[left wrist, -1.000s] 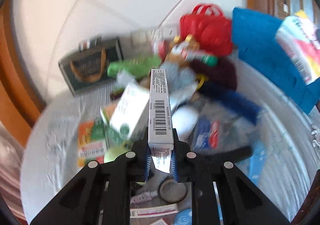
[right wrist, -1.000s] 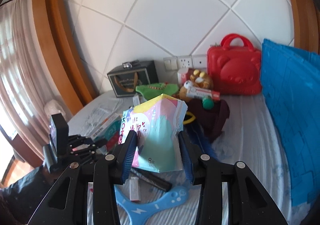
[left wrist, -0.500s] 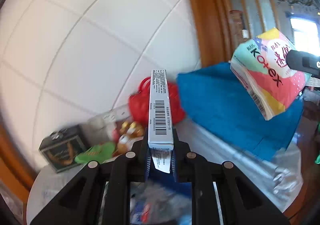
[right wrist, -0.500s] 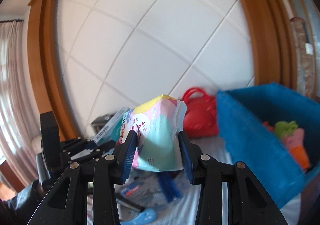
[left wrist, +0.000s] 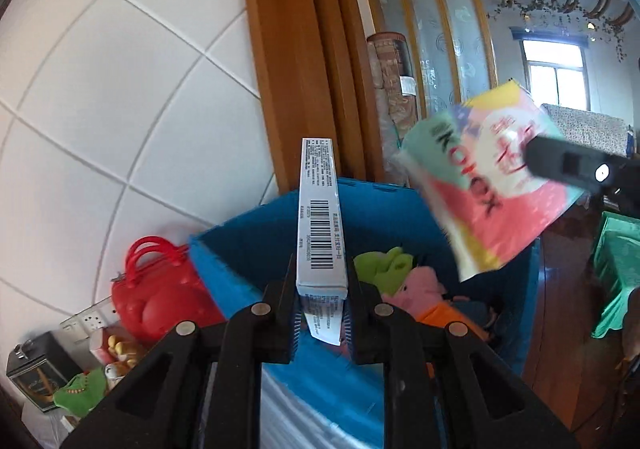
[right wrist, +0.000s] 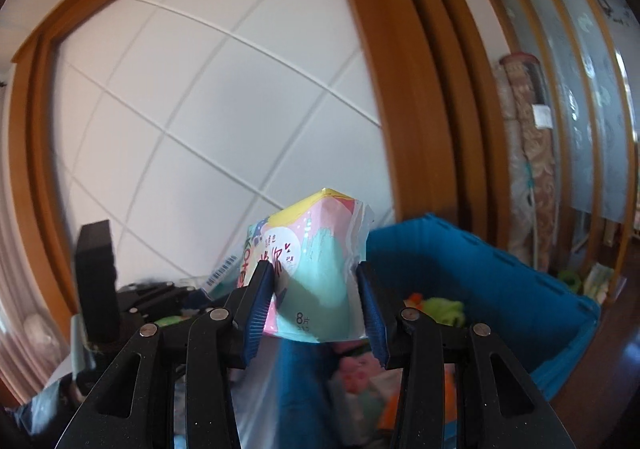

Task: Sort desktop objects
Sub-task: 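Carry tube box and Kotex pack over the blue bin and open both tools, then move both tools back over the pile of items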

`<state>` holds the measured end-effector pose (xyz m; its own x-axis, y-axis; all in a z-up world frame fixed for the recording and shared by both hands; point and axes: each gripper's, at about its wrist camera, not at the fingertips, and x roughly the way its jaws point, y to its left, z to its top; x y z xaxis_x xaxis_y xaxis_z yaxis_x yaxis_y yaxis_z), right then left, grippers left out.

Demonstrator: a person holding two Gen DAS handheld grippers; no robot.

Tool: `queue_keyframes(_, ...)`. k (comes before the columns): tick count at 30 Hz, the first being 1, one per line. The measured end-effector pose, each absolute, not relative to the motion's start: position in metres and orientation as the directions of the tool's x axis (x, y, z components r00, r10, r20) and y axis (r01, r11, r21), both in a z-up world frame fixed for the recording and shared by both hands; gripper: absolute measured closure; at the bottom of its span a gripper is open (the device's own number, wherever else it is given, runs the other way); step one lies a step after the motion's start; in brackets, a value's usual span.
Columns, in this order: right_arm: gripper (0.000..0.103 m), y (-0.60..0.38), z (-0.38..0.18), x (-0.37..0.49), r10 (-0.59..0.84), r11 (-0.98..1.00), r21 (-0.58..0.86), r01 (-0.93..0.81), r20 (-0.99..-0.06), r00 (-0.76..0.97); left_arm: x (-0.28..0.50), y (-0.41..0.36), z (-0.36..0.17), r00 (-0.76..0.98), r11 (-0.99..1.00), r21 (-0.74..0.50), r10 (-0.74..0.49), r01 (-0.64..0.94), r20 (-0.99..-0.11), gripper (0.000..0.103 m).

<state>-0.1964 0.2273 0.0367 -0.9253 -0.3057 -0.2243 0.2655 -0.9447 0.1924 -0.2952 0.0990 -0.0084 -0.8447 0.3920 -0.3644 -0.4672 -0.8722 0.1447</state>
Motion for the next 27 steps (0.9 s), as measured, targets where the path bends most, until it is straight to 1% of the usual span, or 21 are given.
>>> queue_keyframes(2, 0.06, 0.25, 0.032, -0.221, -0.286, -0.95, 0.202, 0.238, -0.254, -0.924, -0.314, 0.119, -0.009, -0.829, -0.871, 0.123, 0.397, -0.475, -0.394, 0.083)
queue_keyframes(3, 0.058, 0.263, 0.031, -0.234, -0.261, -0.957, 0.197, 0.212, -0.268, -0.927, -0.323, 0.129, -0.006, -0.825, -0.875, 0.117, 0.387, -0.469, -0.413, 0.081)
queue_keyframes(4, 0.056, 0.271, 0.03, -0.245, -0.242, -0.963, 0.189, 0.194, -0.28, -0.929, -0.336, 0.137, -0.006, -0.827, -0.881, 0.123, 0.368, -0.456, -0.425, 0.07)
queue_keyframes(5, 0.049, 0.28, 0.03, -0.257, -0.222, -0.967, 0.189, 0.172, -0.289, -0.931, -0.345, 0.142, -0.005, -0.826, -0.885, 0.13, 0.354, -0.448, -0.438, 0.058)
queue_keyframes(6, 0.031, 0.291, 0.028, -0.266, -0.213, -0.967, 0.202, 0.157, -0.3, -0.93, -0.353, 0.147, -0.005, -0.828, -0.89, 0.131, 0.342, -0.437, -0.445, 0.055)
queue_keyframes(7, 0.027, 0.298, 0.028, -0.273, -0.215, -0.965, 0.215, 0.153, -0.304, -0.928, -0.357, 0.149, -0.003, -0.834, -0.896, 0.129, 0.333, -0.426, -0.44, 0.054)
queue_keyframes(9, 0.027, 0.308, 0.027, -0.275, -0.215, -0.962, 0.227, 0.15, -0.296, -0.931, -0.359, 0.148, -0.001, -0.845, -0.908, 0.112, 0.323, -0.403, -0.427, 0.053)
queue_keyframes(11, 0.026, 0.311, 0.027, -0.272, -0.226, -0.96, 0.229, 0.163, -0.282, -0.933, -0.357, 0.141, -0.003, -0.853, -0.923, 0.083, 0.31, -0.376, -0.42, 0.046)
queue_keyframes(12, 0.025, 0.31, 0.028, -0.268, -0.227, -0.96, 0.223, 0.168, -0.272, -0.935, -0.36, 0.141, -0.004, -0.856, -0.929, 0.075, 0.301, -0.364, -0.421, 0.044)
queue_keyframes(14, 0.018, 0.308, 0.028, -0.257, -0.228, -0.961, 0.215, 0.175, -0.251, -0.941, -0.356, 0.138, -0.01, -0.869, -0.943, 0.077, 0.265, -0.325, -0.419, 0.044)
queue_keyframes(16, 0.008, 0.307, 0.025, -0.251, -0.236, -0.958, 0.219, 0.187, -0.221, -0.946, -0.35, 0.132, -0.015, -0.881, -0.954, 0.077, 0.235, -0.29, -0.411, 0.044)
queue_keyframes(18, 0.006, 0.304, 0.021, -0.246, -0.24, -0.959, 0.202, 0.199, -0.2, -0.95, -0.342, 0.118, -0.022, -0.885, -0.963, 0.056, 0.219, -0.264, -0.41, 0.044)
queue_keyframes(21, 0.001, 0.29, 0.013, -0.231, -0.217, -0.971, 0.138, 0.194, -0.182, -0.959, -0.331, 0.102, -0.031, -0.899, -0.979, 0.066, 0.148, -0.192, -0.413, 0.044)
queue_keyframes(25, 0.001, 0.27, 0.005, -0.215, -0.248, -0.967, 0.094, 0.235, -0.172, -0.953, -0.311, 0.074, -0.04, -0.912, -0.992, 0.052, 0.083, -0.113, -0.402, 0.044)
queue_keyframes(27, 0.001, 0.261, 0.003, -0.212, -0.287, -0.957, 0.089, 0.275, -0.18, -0.941, -0.299, 0.061, -0.043, -0.92, -0.996, 0.064, 0.038, -0.068, -0.389, 0.044)
